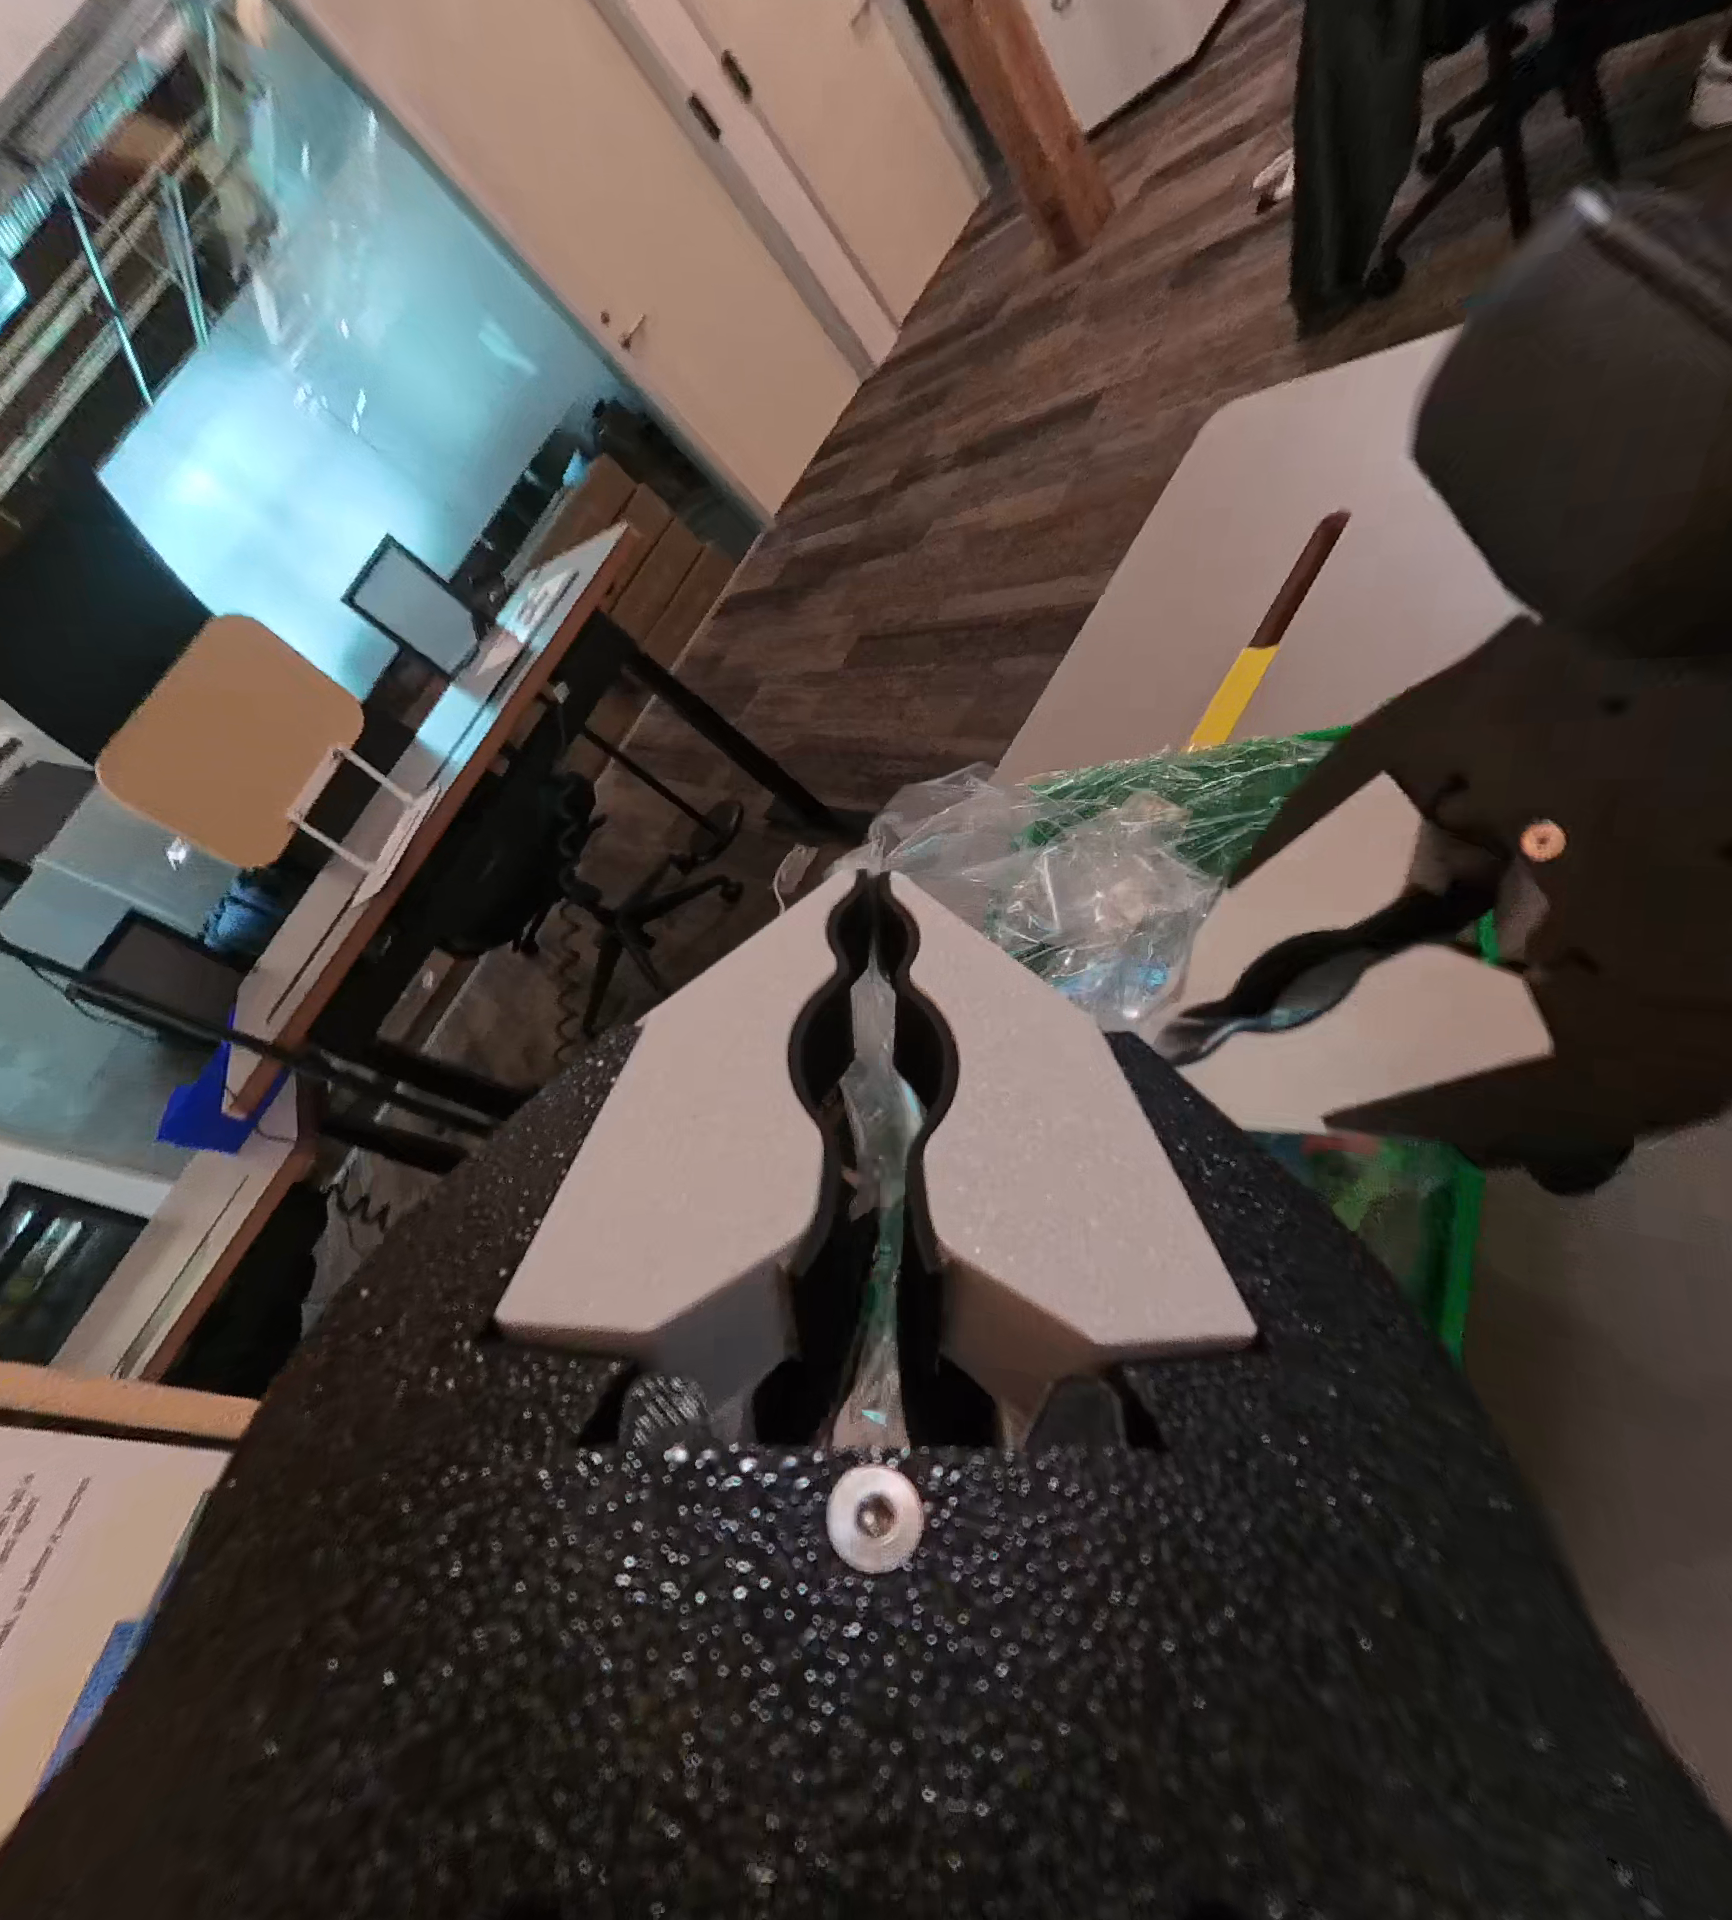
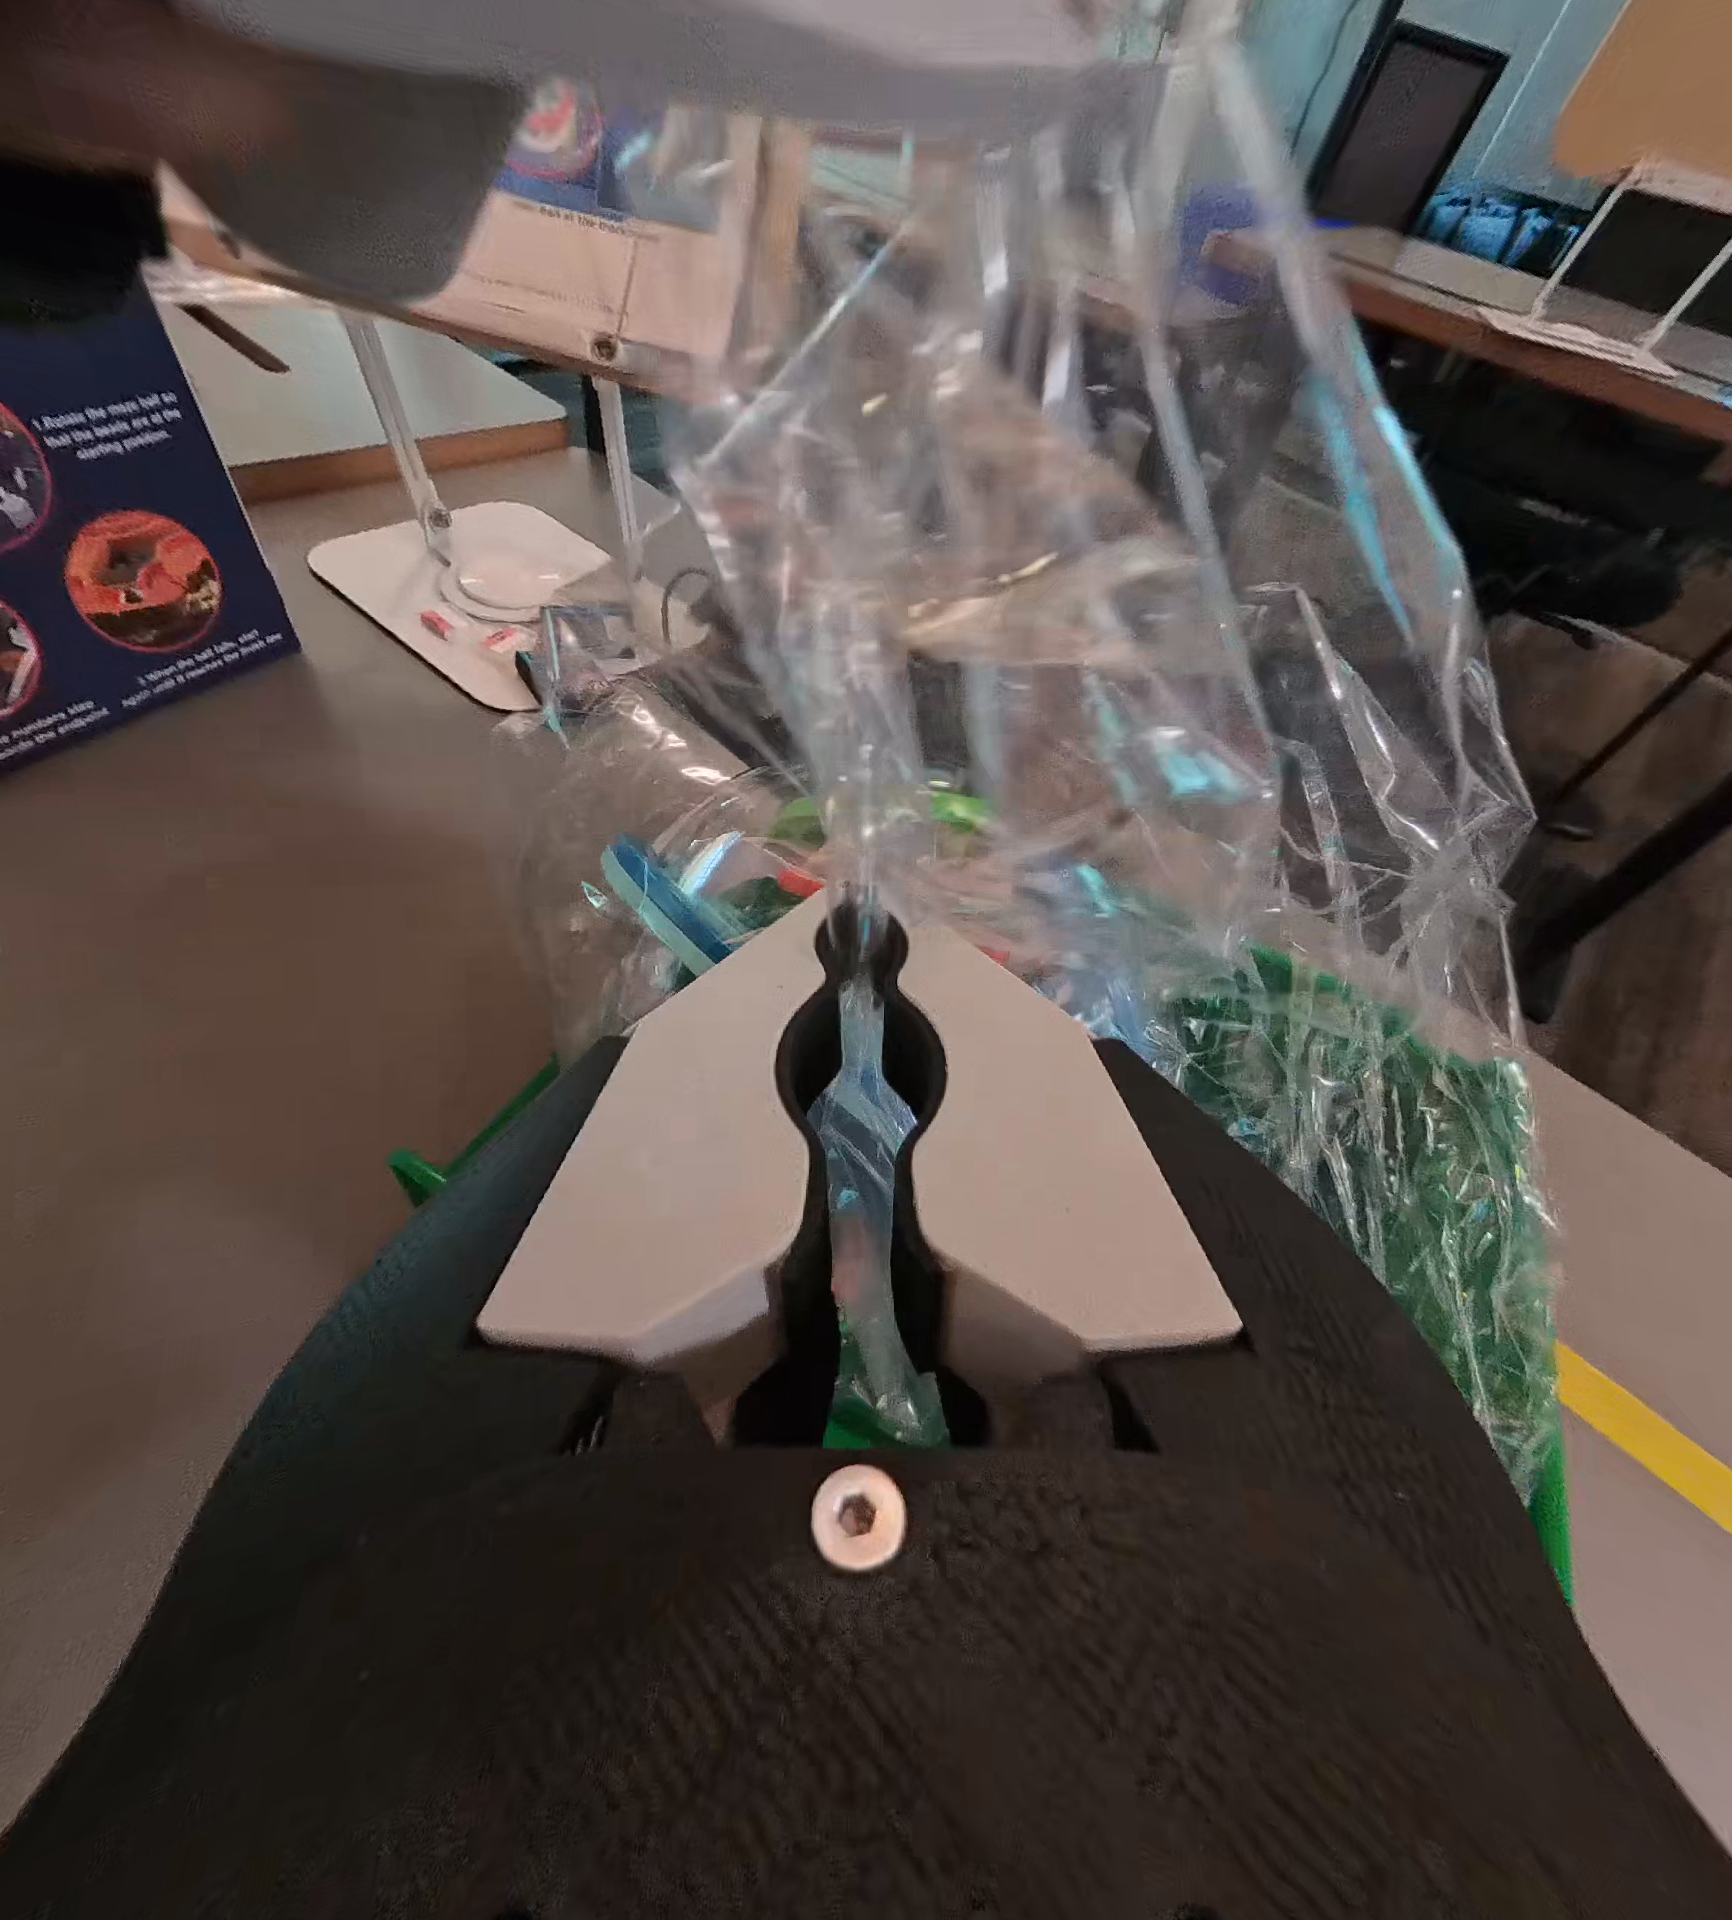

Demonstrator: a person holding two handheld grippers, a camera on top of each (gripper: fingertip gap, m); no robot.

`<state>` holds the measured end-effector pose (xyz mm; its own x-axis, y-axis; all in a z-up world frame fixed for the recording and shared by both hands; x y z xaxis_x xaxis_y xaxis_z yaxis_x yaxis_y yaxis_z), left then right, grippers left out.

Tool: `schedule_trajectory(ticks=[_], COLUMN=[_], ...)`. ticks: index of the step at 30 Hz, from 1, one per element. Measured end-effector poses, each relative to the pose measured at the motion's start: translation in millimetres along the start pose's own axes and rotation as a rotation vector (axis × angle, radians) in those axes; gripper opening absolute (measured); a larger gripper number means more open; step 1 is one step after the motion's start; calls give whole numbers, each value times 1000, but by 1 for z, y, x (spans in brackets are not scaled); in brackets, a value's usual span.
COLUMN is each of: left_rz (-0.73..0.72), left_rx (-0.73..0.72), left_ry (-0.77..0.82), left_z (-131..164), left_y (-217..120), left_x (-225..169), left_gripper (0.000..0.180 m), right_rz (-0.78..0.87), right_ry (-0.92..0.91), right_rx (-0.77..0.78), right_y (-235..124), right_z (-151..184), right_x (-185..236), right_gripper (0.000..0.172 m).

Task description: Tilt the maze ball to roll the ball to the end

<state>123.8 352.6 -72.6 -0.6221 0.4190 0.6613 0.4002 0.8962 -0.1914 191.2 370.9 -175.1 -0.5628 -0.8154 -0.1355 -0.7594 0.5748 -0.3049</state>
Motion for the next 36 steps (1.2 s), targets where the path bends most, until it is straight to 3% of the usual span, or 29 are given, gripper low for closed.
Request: schedule_trajectory(ticks=[3,5,7,9,11,13,16,20,22,29,36], left_rz=[-13,-10,8,65,150,226,220,260,200,18,-81], left_rx=[-82,-108,-120,-78,16,87,112,123,109,10,1], left_ry=[-45,-85,-166,-301,-397,-415,-351,-279,-212,-95,44], left_z=[22,43,64,84,105,121,131,122,111,59,16], left_y=[-16,-26,-30,-21,-5,7,16,18,16,8,15], left_x=[-2,-3,-3,-4,-9,-19,-27,-30,-23,-1,10], left_gripper=[2,19,47,92,112,100,57,17,0,0,0], right_rz=[-20,-14,-9,-11,-27,-29,-38,-46,-23,91,152], right_ry=[58,94,115,124,126,116,96,108,125,171,237], right_rx=[-64,-120,-163,-193,-228,-259,-302,-331,-349,-386,-414], right_y=[-6,-13,-20,-24,-27,-31,-37,-43,-48,-61,-69], right_z=[-1,-3,-5,-5,-7,-10,-14,-14,-14,-8,-5], right_x=[-8,-16,-22,-26,-26,-27,-27,-31,-36,-56,-68], right_gripper=[0,0,0,0,0,0,0,0,0,0,4])
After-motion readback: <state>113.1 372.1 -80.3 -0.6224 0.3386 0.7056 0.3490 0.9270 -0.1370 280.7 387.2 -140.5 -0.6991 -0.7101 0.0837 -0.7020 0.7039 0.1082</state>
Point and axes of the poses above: each gripper's, where its closed fingertips meet, y out along the fingers, z out of its underside, x = y × z across the jaws, the point moved 7 cm from there along -y, back along the fingers, and after that the axes turned 5 degrees about -z, right-handed, at the moved point
